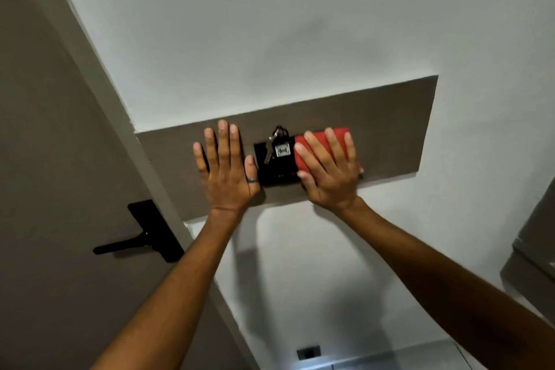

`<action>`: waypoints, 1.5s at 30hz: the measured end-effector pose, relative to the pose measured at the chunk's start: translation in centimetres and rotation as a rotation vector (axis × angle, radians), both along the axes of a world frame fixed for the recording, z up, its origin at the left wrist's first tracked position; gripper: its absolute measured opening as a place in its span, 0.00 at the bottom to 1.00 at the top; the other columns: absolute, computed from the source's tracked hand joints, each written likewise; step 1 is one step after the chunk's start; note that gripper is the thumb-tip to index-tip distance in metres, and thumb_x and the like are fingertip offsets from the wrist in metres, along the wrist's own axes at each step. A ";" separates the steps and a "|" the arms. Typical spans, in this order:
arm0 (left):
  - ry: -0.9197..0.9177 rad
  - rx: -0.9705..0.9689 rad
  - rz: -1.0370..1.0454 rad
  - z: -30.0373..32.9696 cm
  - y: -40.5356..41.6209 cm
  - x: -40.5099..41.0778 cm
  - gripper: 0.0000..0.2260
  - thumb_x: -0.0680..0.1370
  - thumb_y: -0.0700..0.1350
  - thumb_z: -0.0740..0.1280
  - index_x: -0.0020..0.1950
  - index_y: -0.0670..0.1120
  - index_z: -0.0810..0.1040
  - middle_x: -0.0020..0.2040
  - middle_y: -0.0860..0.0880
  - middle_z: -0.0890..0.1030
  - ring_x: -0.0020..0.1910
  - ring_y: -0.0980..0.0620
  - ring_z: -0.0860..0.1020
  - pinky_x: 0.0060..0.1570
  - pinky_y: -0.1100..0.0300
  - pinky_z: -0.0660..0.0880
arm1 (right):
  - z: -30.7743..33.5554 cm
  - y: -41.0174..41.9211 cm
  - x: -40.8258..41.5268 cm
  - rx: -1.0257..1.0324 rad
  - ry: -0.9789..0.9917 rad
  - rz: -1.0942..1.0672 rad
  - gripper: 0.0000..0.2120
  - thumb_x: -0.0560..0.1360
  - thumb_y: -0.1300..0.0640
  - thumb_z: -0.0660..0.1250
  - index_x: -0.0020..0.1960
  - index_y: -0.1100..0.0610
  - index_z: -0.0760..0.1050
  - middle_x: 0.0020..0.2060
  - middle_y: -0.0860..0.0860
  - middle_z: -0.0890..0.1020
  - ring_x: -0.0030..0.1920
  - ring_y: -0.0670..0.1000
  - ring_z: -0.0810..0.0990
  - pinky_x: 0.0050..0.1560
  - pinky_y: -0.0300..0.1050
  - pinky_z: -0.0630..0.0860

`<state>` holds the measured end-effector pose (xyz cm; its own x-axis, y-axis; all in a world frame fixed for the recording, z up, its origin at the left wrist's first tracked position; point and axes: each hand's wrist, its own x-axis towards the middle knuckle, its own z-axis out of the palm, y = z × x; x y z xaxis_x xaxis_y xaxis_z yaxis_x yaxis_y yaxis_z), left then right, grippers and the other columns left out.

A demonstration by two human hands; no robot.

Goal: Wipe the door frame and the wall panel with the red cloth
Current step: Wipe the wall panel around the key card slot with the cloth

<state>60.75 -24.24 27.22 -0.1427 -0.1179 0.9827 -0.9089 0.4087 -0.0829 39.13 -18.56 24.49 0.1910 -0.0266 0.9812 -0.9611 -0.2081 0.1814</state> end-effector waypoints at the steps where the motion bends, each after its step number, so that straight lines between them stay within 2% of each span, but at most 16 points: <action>1: -0.001 0.001 0.008 -0.1 0.2 -0.1 0.27 0.83 0.50 0.53 0.82 0.42 0.57 0.81 0.44 0.59 0.82 0.44 0.50 0.81 0.43 0.49 | -0.3 0.2 -1.6 -0.015 0.114 -0.036 0.22 0.86 0.46 0.56 0.74 0.52 0.76 0.72 0.55 0.78 0.76 0.63 0.73 0.76 0.68 0.67; 3: 0.002 -0.001 0.009 0.1 0.2 -0.2 0.28 0.83 0.51 0.53 0.81 0.42 0.57 0.81 0.45 0.58 0.83 0.44 0.49 0.81 0.42 0.49 | 0.2 0.0 -2.5 -0.004 0.082 -0.088 0.22 0.86 0.46 0.56 0.75 0.52 0.75 0.73 0.56 0.77 0.77 0.63 0.71 0.77 0.67 0.67; 6: -0.007 0.000 0.026 0.5 -0.1 -0.1 0.28 0.83 0.51 0.53 0.82 0.42 0.57 0.81 0.45 0.57 0.83 0.45 0.49 0.81 0.43 0.49 | 2.2 -1.1 2.0 -0.021 -0.409 -0.046 0.23 0.87 0.46 0.53 0.77 0.52 0.72 0.77 0.56 0.72 0.82 0.60 0.62 0.84 0.62 0.55; 7: -0.002 0.007 0.024 0.5 0.0 -0.1 0.28 0.83 0.51 0.53 0.81 0.42 0.57 0.81 0.45 0.58 0.83 0.45 0.49 0.81 0.43 0.49 | 2.4 -1.0 3.1 0.000 -0.428 -0.015 0.23 0.87 0.46 0.52 0.77 0.52 0.72 0.78 0.55 0.72 0.83 0.60 0.62 0.84 0.62 0.53; 11: -0.008 -0.013 0.000 0.0 0.1 -0.1 0.27 0.84 0.52 0.52 0.81 0.42 0.57 0.81 0.45 0.57 0.83 0.45 0.50 0.81 0.42 0.50 | 2.1 -1.0 -2.8 -0.020 0.130 -0.030 0.25 0.86 0.45 0.52 0.78 0.51 0.71 0.79 0.53 0.71 0.80 0.62 0.66 0.81 0.66 0.60; 15: -0.012 -0.005 0.014 0.4 -0.3 0.1 0.28 0.84 0.52 0.52 0.82 0.43 0.55 0.82 0.46 0.55 0.83 0.45 0.49 0.81 0.43 0.48 | 2.5 -1.6 -1.4 0.005 -0.215 -0.074 0.24 0.86 0.45 0.56 0.80 0.48 0.68 0.81 0.51 0.68 0.82 0.60 0.63 0.83 0.65 0.55; 19: -0.008 -0.015 0.001 -0.4 -0.1 0.1 0.28 0.84 0.52 0.53 0.82 0.42 0.56 0.82 0.46 0.57 0.83 0.44 0.50 0.81 0.43 0.49 | 1.5 -0.3 -3.9 -0.026 0.167 -0.028 0.24 0.85 0.43 0.58 0.77 0.51 0.73 0.76 0.54 0.75 0.78 0.61 0.70 0.78 0.67 0.65; 20: -0.014 -0.028 0.017 -0.3 -0.1 0.0 0.28 0.84 0.52 0.53 0.82 0.42 0.56 0.82 0.46 0.57 0.83 0.44 0.50 0.81 0.43 0.49 | 2.5 -0.2 -5.0 -0.038 0.156 -0.069 0.24 0.85 0.43 0.58 0.77 0.51 0.73 0.75 0.54 0.75 0.78 0.61 0.70 0.78 0.67 0.65; 23: -0.001 -0.014 0.025 0.4 -0.1 -0.2 0.28 0.83 0.51 0.54 0.82 0.42 0.57 0.81 0.45 0.57 0.83 0.44 0.50 0.81 0.43 0.48 | 4.1 -0.8 -1.5 0.042 -0.243 -0.084 0.23 0.87 0.44 0.54 0.80 0.48 0.69 0.79 0.51 0.70 0.83 0.59 0.62 0.83 0.64 0.55; 24: 0.003 0.001 0.013 0.3 0.2 -0.1 0.28 0.83 0.51 0.54 0.82 0.42 0.57 0.81 0.45 0.58 0.83 0.44 0.50 0.81 0.43 0.48 | 3.5 -0.7 0.6 0.078 -0.286 -0.065 0.24 0.87 0.44 0.52 0.80 0.48 0.68 0.80 0.50 0.69 0.83 0.58 0.60 0.84 0.64 0.53; 27: -0.015 0.024 0.016 0.2 0.4 0.0 0.28 0.84 0.52 0.53 0.82 0.42 0.56 0.81 0.44 0.59 0.83 0.45 0.49 0.81 0.43 0.47 | 0.0 0.1 1.9 0.098 -0.126 -0.013 0.24 0.87 0.45 0.52 0.78 0.52 0.70 0.77 0.52 0.73 0.82 0.60 0.64 0.83 0.63 0.55; 32: -0.020 0.061 0.032 0.8 0.8 -0.1 0.28 0.84 0.51 0.53 0.81 0.41 0.55 0.80 0.42 0.60 0.83 0.46 0.45 0.81 0.44 0.45 | -0.5 0.3 -2.0 0.032 0.116 -0.137 0.23 0.85 0.46 0.60 0.77 0.51 0.72 0.76 0.53 0.74 0.78 0.61 0.70 0.77 0.68 0.66; 37: -0.010 0.046 0.011 0.6 0.5 0.1 0.28 0.84 0.51 0.54 0.82 0.41 0.55 0.79 0.40 0.63 0.83 0.46 0.46 0.82 0.44 0.45 | 0.3 0.1 -1.0 0.091 0.014 -0.031 0.23 0.86 0.49 0.61 0.79 0.53 0.69 0.78 0.53 0.72 0.81 0.60 0.66 0.81 0.66 0.60; 41: -0.070 0.134 -0.007 -1.1 1.6 0.6 0.28 0.84 0.50 0.54 0.82 0.42 0.55 0.79 0.39 0.62 0.83 0.46 0.46 0.82 0.45 0.45 | -2.4 1.6 -1.4 0.101 0.059 -0.067 0.24 0.81 0.68 0.67 0.75 0.56 0.75 0.73 0.55 0.78 0.75 0.61 0.74 0.76 0.67 0.71; 43: -0.085 0.264 -0.045 -3.5 3.5 0.6 0.27 0.85 0.50 0.53 0.82 0.42 0.53 0.81 0.40 0.58 0.83 0.45 0.46 0.82 0.46 0.46 | -4.4 3.7 -2.9 0.245 0.051 -0.011 0.27 0.78 0.74 0.67 0.75 0.58 0.75 0.73 0.56 0.77 0.75 0.61 0.74 0.75 0.67 0.72; 45: -0.075 0.394 -0.078 -6.0 5.4 0.9 0.27 0.85 0.50 0.53 0.83 0.42 0.54 0.82 0.41 0.56 0.83 0.44 0.49 0.82 0.44 0.48 | -5.7 5.9 -3.4 0.410 -0.079 0.092 0.26 0.81 0.72 0.66 0.77 0.59 0.72 0.75 0.56 0.75 0.77 0.60 0.72 0.77 0.65 0.69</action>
